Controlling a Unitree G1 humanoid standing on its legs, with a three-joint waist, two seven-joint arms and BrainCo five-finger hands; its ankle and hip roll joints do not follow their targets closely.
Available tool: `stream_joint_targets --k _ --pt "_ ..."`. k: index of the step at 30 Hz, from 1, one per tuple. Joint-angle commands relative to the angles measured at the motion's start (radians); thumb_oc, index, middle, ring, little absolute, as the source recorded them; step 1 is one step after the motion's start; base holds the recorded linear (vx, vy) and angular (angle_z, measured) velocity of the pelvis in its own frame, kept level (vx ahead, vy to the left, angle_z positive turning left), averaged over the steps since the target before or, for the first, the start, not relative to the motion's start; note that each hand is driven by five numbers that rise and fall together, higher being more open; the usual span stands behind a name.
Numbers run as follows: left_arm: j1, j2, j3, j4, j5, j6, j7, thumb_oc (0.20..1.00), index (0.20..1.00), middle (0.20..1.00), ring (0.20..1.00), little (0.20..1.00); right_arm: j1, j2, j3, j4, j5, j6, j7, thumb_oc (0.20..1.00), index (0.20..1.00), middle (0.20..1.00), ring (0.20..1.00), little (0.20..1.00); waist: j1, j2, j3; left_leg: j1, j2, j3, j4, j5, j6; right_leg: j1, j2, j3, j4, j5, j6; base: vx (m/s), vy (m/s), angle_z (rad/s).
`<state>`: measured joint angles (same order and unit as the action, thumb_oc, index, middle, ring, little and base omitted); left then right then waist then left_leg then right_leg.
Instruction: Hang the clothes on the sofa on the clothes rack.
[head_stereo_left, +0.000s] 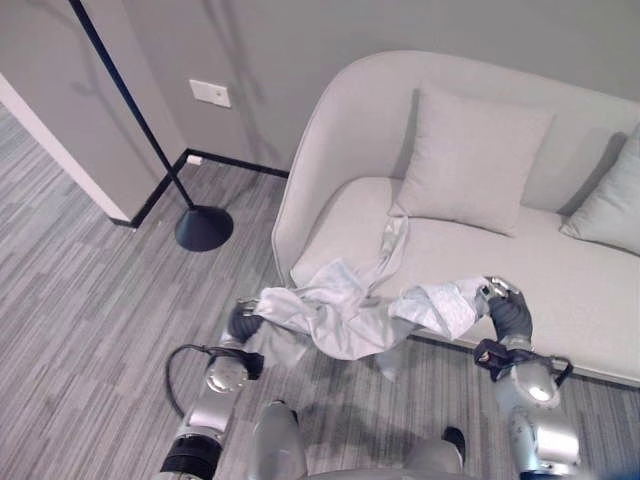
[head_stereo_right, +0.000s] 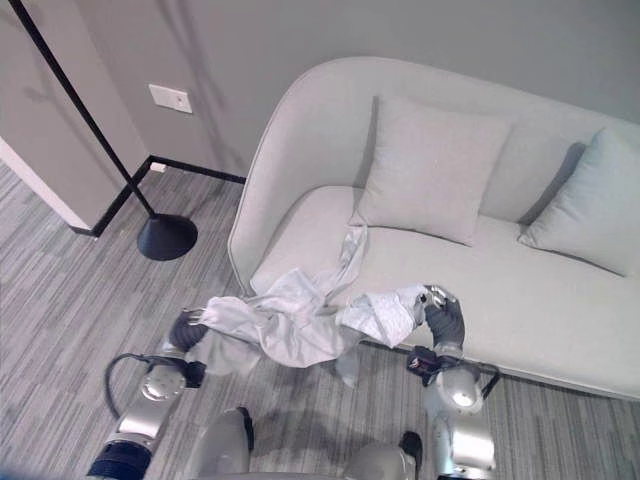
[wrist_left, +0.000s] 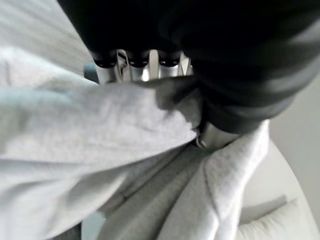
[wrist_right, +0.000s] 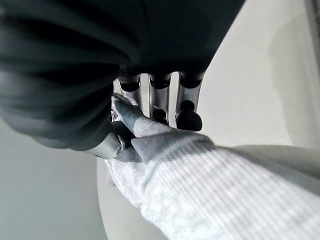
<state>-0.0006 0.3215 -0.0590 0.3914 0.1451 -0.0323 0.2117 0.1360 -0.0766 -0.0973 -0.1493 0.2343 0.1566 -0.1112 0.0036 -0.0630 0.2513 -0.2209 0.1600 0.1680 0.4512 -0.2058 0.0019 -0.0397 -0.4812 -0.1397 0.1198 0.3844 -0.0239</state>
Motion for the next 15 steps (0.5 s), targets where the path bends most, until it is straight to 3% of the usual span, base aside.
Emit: stream_joint_targets --k 1,5,8,9,10,11,12,13,15 --pt "-0.021 0.036 0.094 -0.162 0.045 -0.055 0.046 0.2 0.2 0.2 0.2 0.2 -0.076 -0.095 -0.051 -0.126 -0.004 -0.067 0.004 0.2 0.2 0.2 0.2 0.2 -0.05 0.058 -0.001 0.349 0.089 -0.048 -0.476 0.276 -0.12 0.118 0.063 0.033 -0.063 -0.257 0.093 0.02 0.597 -0.5" --pt "0.001 0.046 0.069 -0.18 0.043 -0.06 0.041 0.2 0.2 0.2 0.2 0.2 -0.03 -0.083 -0.041 -0.153 0.02 -0.09 0.012 0.2 0.2 0.2 0.2 0.2 -0.064 0.033 -0.013 0.371 -0.05 -0.048 -0.538 0.223 -0.088 0.119 0.287 0.059 -0.032 -0.306 0.085 0.03 0.516 0.12" --pt "0.007 -0.007 0.032 -0.177 0.024 -0.055 0.023 0.2 0.2 0.2 0.2 0.2 0.009 -0.093 -0.012 -0.156 0.052 -0.097 0.015 0.2 0.2 0.2 0.2 0.2 -0.126 0.028 0.002 0.384 -0.132 -0.075 -0.538 0.173 -0.062 0.057 0.441 0.098 -0.015 -0.313 0.072 0.06 0.379 0.68" --pt "0.007 -0.007 0.032 -0.177 0.024 -0.055 0.023 0.2 0.2 0.2 0.2 0.2 0.009 -0.093 -0.012 -0.156 0.052 -0.097 0.015 0.2 0.2 0.2 0.2 0.2 -0.126 0.028 0.002 0.384 -0.132 -0.075 -0.538 0.173 -0.062 0.057 0.441 0.098 -0.015 -0.313 0.072 0.09 0.328 1.09" --pt "0.015 -0.054 0.013 -0.167 0.006 -0.044 0.006 0.2 0.2 0.2 0.2 0.2 0.028 -0.107 0.009 -0.169 0.054 -0.097 0.024 0.2 0.2 0.2 0.2 0.2 -0.171 0.034 0.02 0.403 -0.161 -0.098 -0.538 0.165 -0.044 -0.005 0.514 0.12 -0.021 -0.311 0.057 0.05 0.195 0.75" --pt "0.015 -0.055 0.013 -0.167 0.006 -0.044 0.006 0.2 0.2 0.2 0.2 0.2 0.028 -0.107 0.009 -0.169 0.054 -0.097 0.024 0.2 0.2 0.2 0.2 0.2 -0.172 0.034 0.02 0.403 -0.161 -0.098 -0.538 0.165 -0.044 -0.004 0.514 0.119 -0.021 -0.312 0.057 0.12 0.299 0.78" --pt "0.007 -0.089 -0.007 -0.169 -0.014 -0.037 -0.007 0.2 0.2 0.2 0.2 0.2 0.042 -0.111 0.027 -0.188 0.061 -0.101 0.031 0.2 0.2 0.2 0.2 0.2 -0.207 0.041 0.036 0.415 -0.175 -0.118 -0.538 0.165 -0.031 -0.074 0.554 0.137 -0.023 -0.304 0.044 0.09 0.127 0.47" --pt "-0.004 -0.101 -0.018 -0.172 -0.017 -0.032 -0.014 0.2 0.2 0.2 0.2 0.2 0.048 -0.113 0.034 -0.202 0.061 -0.103 0.032 0.2 0.2 0.2 0.2 0.2 -0.223 0.045 0.045 0.417 -0.178 -0.141 -0.538 0.173 -0.025 -0.103 0.564 0.16 -0.015 -0.298 0.04 0.1 0.144 0.62" --pt "-0.028 -0.102 -0.048 -0.178 -0.01 -0.033 -0.023 0.2 0.2 0.2 0.2 0.2 0.065 -0.127 0.031 -0.217 0.048 -0.108 0.027 0.2 0.2 0.2 0.2 0.2 -0.226 0.041 0.048 0.425 -0.189 -0.152 -0.538 0.176 -0.016 -0.092 0.557 0.171 -0.023 -0.289 0.035 0.04 0.037 0.66"
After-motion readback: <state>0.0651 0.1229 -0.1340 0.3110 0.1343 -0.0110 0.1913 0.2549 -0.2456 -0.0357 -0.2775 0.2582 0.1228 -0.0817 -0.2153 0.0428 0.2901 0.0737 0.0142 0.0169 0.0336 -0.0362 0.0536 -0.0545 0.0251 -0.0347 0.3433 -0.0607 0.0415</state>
